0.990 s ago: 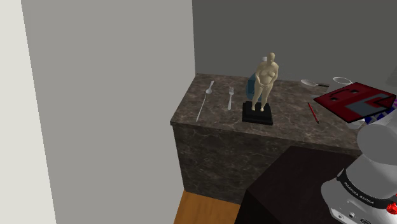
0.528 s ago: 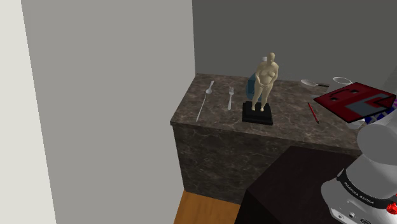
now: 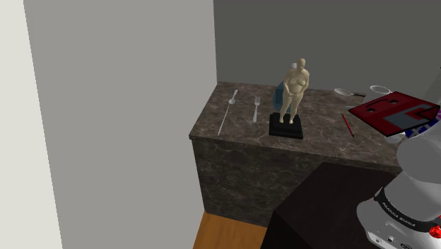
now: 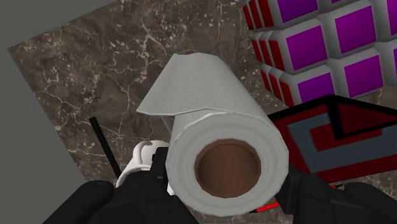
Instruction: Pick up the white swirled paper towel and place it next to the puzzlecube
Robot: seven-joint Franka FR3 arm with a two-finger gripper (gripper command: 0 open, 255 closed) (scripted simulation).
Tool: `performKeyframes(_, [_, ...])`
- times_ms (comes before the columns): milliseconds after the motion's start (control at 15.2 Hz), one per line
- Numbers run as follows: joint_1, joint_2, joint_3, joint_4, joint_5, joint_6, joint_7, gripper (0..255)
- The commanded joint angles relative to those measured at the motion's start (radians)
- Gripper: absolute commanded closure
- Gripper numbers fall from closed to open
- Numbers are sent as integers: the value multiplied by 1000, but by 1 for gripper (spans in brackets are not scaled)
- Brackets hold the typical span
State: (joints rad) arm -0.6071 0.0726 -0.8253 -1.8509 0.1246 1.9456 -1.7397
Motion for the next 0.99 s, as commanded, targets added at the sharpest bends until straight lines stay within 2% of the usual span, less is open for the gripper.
performKeyframes(0, [-2, 5, 0, -24, 5, 27, -7, 255])
performKeyframes(924, [-16, 72, 9, -139, 74, 183, -60, 255])
